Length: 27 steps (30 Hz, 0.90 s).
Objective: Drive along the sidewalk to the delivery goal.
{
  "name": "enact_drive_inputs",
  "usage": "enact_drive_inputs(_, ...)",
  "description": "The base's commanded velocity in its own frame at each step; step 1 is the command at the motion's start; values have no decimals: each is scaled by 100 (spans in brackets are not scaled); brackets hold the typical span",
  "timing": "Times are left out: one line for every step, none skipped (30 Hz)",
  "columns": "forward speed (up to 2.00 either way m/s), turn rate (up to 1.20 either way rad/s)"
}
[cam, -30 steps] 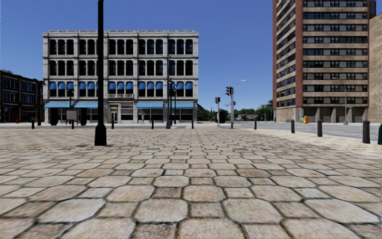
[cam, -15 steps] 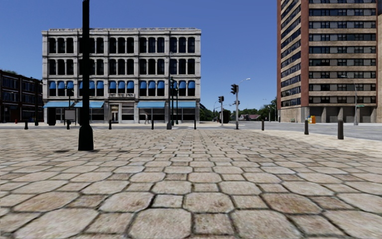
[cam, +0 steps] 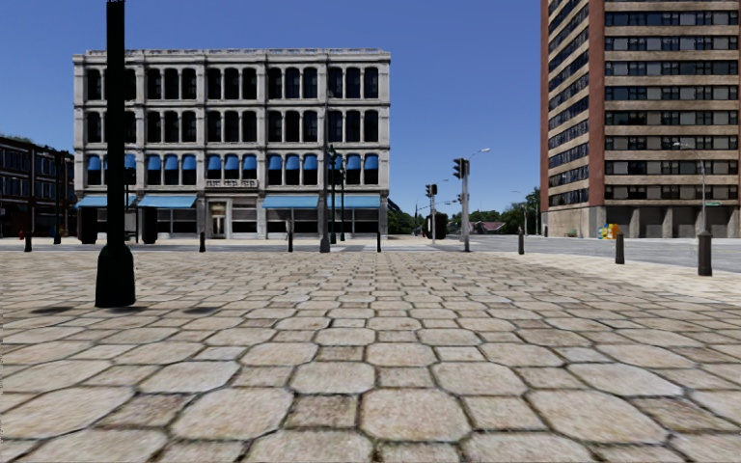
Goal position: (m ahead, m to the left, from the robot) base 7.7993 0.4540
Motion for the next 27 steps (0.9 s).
enact_drive_inputs(200, 0)
enact_drive_inputs(200, 0)
enact_drive_inputs(200, 0)
enact_drive_inputs(200, 0)
enact_drive_inputs(200, 0)
enact_drive_inputs(200, 0)
enact_drive_inputs(200, 0)
enact_drive_inputs(200, 0)
enact_drive_inputs(200, 0)
enact_drive_inputs(200, 0)
enact_drive_inputs(200, 0)
enact_drive_inputs(200, 0)
enact_drive_inputs(200, 0)
enact_drive_inputs(200, 0)
enact_drive_inputs(200, 0)
enact_drive_inputs(200, 0)
enact_drive_inputs(200, 0)
enact_drive_inputs(200, 0)
enact_drive_inputs(200, 0)
enact_drive_inputs(200, 0)
enact_drive_inputs(200, 0)
enact_drive_inputs(200, 0)
enact_drive_inputs(200, 2)
enact_drive_inputs(200, 2)
enact_drive_inputs(200, 10)
enact_drive_inputs(200, 14)
enact_drive_inputs(200, 18)
